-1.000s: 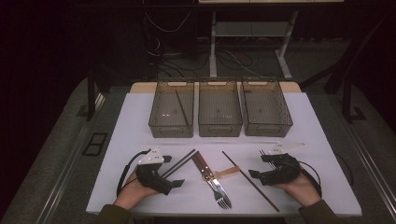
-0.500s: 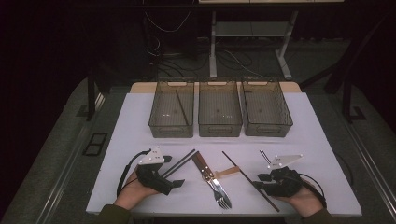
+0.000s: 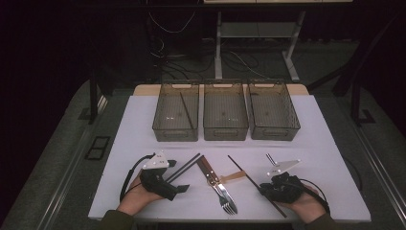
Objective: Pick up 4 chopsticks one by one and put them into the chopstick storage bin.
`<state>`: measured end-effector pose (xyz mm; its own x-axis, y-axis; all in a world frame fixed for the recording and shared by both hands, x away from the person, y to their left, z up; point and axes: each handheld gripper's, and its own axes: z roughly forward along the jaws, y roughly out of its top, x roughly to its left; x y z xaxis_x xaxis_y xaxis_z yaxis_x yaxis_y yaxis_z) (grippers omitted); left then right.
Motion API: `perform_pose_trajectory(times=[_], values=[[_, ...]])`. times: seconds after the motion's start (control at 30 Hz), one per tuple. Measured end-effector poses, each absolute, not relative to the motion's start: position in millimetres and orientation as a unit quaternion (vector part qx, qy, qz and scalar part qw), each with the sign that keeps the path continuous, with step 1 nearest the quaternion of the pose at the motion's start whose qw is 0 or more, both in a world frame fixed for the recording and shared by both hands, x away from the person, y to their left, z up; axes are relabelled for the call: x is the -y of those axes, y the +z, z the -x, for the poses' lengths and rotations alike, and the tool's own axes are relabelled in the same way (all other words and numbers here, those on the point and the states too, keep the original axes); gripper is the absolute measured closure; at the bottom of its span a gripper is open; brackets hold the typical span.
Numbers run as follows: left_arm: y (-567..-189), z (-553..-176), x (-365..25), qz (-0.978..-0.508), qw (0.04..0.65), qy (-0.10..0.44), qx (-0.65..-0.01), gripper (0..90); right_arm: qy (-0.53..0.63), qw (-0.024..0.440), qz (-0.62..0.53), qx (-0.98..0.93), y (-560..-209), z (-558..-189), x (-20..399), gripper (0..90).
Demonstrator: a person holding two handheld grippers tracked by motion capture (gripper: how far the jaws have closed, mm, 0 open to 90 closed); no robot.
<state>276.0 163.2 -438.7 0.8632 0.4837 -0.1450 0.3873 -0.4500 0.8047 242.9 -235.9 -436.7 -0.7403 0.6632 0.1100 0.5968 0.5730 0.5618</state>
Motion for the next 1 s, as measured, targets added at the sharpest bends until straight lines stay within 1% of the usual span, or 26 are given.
perform_pose_trajectory(times=[0.17,0.47,1.0], values=[[-438.9,-276.2,-163.0,-0.85,0.457,0.053,-0.255,0.0,0.285,0.07,-0.355,-0.888,-436.4,-241.6,233.5,82.7],[-439.0,-276.0,-162.6,-0.849,0.458,0.053,-0.258,0.0,0.281,0.078,-0.373,-0.881,-436.1,-240.1,231.4,85.0],[-439.2,-276.0,-162.3,-0.85,0.457,0.053,-0.257,0.0,0.29,0.096,-0.4,-0.864,-434.6,-246.9,238.5,85.3]])
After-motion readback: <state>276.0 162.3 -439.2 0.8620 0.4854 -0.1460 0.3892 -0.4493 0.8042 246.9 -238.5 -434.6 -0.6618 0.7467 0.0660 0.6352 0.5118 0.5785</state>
